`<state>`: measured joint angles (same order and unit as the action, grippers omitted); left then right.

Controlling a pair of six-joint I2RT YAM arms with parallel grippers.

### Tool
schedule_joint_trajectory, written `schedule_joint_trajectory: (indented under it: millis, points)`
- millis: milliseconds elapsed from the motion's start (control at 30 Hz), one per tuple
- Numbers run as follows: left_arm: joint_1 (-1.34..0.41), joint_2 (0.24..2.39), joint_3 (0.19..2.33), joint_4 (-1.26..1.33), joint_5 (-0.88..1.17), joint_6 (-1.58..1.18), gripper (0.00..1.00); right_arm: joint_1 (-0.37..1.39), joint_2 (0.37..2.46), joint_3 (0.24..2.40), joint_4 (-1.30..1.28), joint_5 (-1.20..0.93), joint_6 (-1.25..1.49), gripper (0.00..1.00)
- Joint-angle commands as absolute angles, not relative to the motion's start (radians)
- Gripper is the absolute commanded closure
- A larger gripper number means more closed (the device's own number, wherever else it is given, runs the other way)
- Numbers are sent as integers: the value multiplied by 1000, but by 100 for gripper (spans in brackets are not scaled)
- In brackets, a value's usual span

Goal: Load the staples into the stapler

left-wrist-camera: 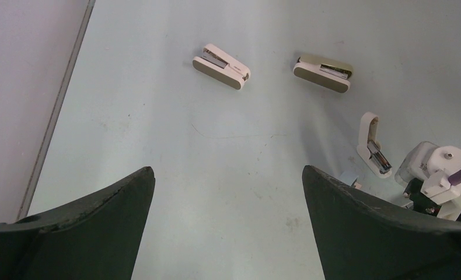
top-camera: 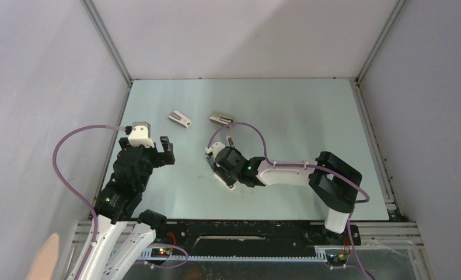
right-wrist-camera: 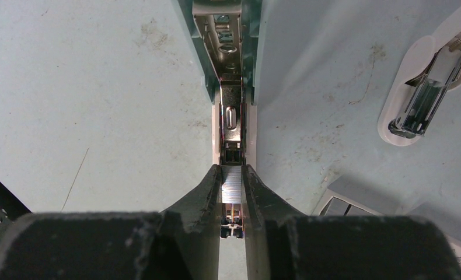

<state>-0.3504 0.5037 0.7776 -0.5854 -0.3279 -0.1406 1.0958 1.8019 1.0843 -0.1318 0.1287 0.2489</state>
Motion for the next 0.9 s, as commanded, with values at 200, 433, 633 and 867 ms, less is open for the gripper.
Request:
schedule_joint_trajectory:
  millis: [200, 433, 633, 867]
  points:
    - [-342, 500, 765, -542, -305, -143, 0, 1100, 1743, 1055, -123, 156, 214, 67]
    - [-342, 500, 764, -540, -302, -143, 0, 1095, 1701, 1057, -95, 166, 202, 57]
    - [-341, 500, 764, -540, -304, -143, 0, 1041, 1712, 1057, -33, 131, 213, 57]
    - [-340, 507, 764, -539, -300, -143, 0, 1028, 1758, 1096, -22, 118, 195, 57]
